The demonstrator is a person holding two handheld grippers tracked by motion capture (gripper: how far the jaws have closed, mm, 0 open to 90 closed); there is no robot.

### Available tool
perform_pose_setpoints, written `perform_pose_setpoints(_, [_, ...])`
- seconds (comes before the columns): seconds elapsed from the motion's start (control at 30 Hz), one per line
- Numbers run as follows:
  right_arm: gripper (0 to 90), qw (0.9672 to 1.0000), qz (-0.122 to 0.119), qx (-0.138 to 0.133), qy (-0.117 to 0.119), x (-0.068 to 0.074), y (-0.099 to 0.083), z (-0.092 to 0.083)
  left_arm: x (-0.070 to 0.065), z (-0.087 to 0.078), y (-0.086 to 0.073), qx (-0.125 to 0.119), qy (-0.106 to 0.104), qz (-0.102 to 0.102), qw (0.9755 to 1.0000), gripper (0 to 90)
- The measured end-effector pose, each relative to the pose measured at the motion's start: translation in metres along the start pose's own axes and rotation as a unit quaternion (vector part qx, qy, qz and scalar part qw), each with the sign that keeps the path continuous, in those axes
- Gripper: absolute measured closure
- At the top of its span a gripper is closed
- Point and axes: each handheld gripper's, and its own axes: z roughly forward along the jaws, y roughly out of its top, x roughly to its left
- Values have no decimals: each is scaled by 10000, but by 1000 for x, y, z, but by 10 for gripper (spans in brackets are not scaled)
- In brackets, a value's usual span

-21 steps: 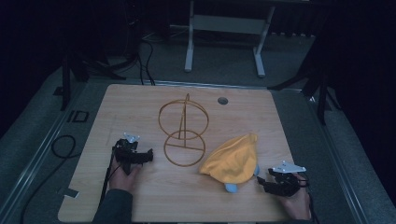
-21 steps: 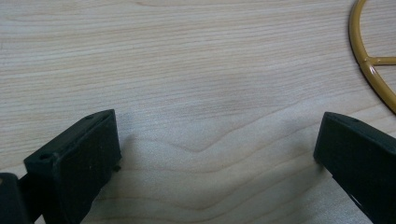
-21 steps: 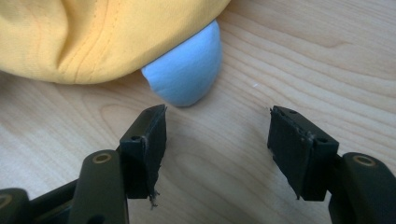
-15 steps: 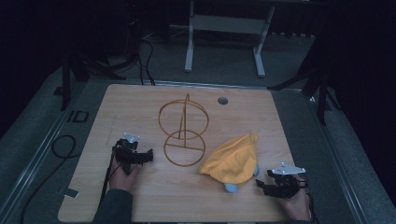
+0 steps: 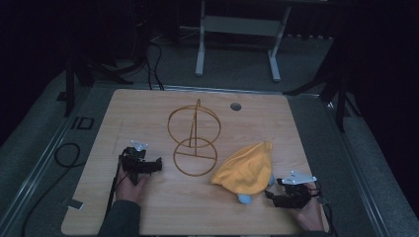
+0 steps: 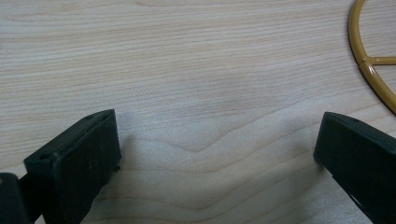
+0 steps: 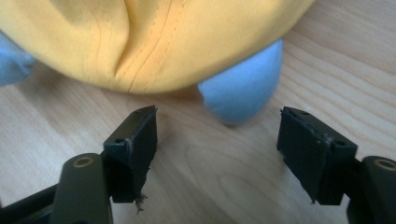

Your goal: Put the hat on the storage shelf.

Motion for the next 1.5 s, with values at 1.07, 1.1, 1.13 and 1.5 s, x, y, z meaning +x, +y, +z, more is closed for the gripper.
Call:
perform_pose_setpoints(1.07, [810, 9954, 233, -485, -794, -9, 20, -9, 0, 0, 0, 0, 0, -1, 10000, 4])
perform_pose_setpoints(1.1, [818, 9946, 292, -599, -796, -11, 22, -11, 0, 0, 0, 0, 1, -1, 10000, 4])
perform_pose_setpoints(1.13, [821, 9942, 333, -645, -789, -12, 23, -13, 0, 0, 0, -1, 0, -1, 10000, 4])
perform_pose_setpoints(1.5, [834, 9894, 380, -1066, -905, -20, 42, -27, 0, 0, 0, -1, 1, -2, 10000, 4])
